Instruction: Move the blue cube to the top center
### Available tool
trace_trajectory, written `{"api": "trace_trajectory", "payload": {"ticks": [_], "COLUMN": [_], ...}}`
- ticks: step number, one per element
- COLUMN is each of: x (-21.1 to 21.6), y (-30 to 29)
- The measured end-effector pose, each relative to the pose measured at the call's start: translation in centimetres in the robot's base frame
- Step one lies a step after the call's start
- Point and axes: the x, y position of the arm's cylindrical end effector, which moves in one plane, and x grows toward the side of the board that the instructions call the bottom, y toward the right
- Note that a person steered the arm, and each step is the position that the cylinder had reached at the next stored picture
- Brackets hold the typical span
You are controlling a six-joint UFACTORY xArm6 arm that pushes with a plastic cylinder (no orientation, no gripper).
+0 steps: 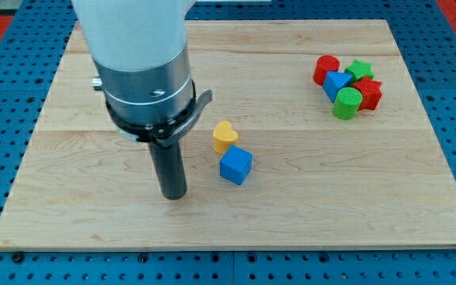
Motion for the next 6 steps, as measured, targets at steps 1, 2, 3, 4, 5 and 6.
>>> {"api": "trace_trajectory", "payload": {"ticks": [1, 2, 3, 4, 5, 6], "x": [0.4, 0.5, 0.7, -0.1, -1.1, -2.8], "y": [-0.3, 1.0, 5.3, 8.4, 8.4, 7.8]}}
